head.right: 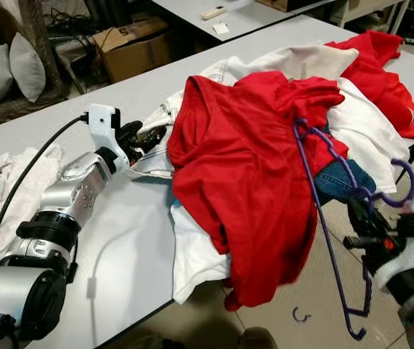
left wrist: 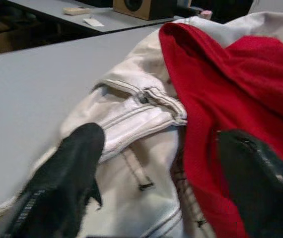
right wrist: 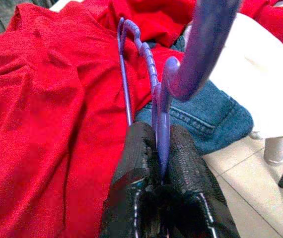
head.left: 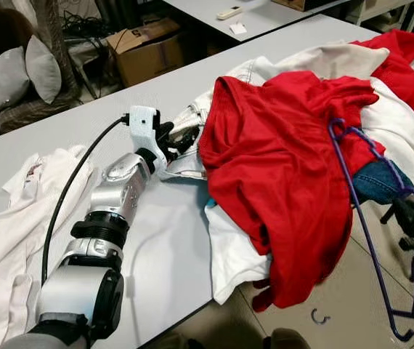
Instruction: Hang hanger
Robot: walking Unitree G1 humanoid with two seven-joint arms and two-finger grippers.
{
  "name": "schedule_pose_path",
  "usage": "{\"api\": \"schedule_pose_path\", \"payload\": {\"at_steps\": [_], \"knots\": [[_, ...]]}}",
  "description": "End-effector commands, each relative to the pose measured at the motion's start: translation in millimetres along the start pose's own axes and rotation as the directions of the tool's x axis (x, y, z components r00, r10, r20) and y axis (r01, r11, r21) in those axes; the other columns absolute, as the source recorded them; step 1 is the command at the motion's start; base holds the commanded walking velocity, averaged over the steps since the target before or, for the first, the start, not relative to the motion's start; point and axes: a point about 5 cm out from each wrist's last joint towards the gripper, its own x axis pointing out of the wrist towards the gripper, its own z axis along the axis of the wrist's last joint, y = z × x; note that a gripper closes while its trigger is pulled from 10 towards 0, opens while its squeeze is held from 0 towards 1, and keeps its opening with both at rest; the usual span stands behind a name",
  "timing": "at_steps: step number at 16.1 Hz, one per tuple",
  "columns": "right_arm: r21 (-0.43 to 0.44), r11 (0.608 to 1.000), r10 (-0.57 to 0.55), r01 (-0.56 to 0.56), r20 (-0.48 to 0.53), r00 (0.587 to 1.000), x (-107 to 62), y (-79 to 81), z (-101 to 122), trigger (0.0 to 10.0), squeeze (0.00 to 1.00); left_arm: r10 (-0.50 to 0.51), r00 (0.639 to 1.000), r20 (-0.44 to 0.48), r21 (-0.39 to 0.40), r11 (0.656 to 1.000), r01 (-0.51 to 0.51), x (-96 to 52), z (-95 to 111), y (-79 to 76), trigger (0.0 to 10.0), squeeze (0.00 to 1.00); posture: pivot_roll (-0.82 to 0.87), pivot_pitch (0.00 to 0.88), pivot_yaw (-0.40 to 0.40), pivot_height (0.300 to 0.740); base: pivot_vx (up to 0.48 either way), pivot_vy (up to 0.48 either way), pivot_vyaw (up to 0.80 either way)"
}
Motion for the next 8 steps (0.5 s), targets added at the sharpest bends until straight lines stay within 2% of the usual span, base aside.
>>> {"api": "schedule_pose_path", "payload": {"at_steps": [1,2,3,5,6,7,8], "knots": [[0.008,1.0,0.004,-0.003,-0.035,0.999,-2.5,1.2,-6.1,10.0,0.0,-0.061,0.998,0.006,-0.125,0.99,0.061,5.7,3.2,-8.4,10.0,0.0,-0.39,0.0,0.171,0.74,0.0,0.0,0.0],[0.013,1.0,0.017,-0.016,-0.033,0.999,-2.0,3.8,-6.4,10.0,0.0,-0.072,0.997,-0.019,-0.138,0.988,0.069,7.1,-1.7,-11.3,10.0,0.0,-0.39,0.0,0.171,0.74,0.0,0.0,0.0],[0.017,0.999,0.032,-0.032,-0.022,0.999,-1.1,7.4,-5.2,10.0,0.0,-0.076,0.996,-0.056,-0.11,0.992,0.069,7.9,-8.9,-13.4,10.0,0.0,-0.39,0.0,0.172,0.74,0.0,0.0,0.0],[0.016,0.997,0.078,-0.078,-0.012,0.997,-1.1,13.8,-2.8,10.0,0.0,-0.08,0.994,-0.07,-0.111,0.991,0.072,9.8,-16.2,-18.7,10.0,0.0,-0.39,0.0,0.17,0.74,0.0,0.0,0.0],[0.015,0.996,0.088,-0.088,-0.015,0.996,-1.6,15.2,-3.8,10.0,0.0,-0.055,0.995,-0.088,-0.044,0.998,0.051,10.9,-18.1,-19.1,10.0,0.0,-0.39,0.0,0.17,0.74,0.0,0.0,0.0],[0.014,0.996,0.09,-0.09,-0.017,0.996,-2.0,15.5,-4.4,10.0,0.0,-0.049,0.995,-0.092,-0.032,0.998,0.046,11.1,-18.6,-19.2,10.0,0.0,-0.39,0.0,0.17,0.74,0.0,0.0,0.0],[0.01,0.996,0.087,-0.087,-0.02,0.996,-2.2,15.2,-5.4,10.0,0.0,-0.102,0.988,-0.117,-0.017,0.995,0.101,11.5,-20.4,-25.4,10.0,0.0,-0.39,0.0,0.171,0.74,0.0,0.0,0.0]]}}
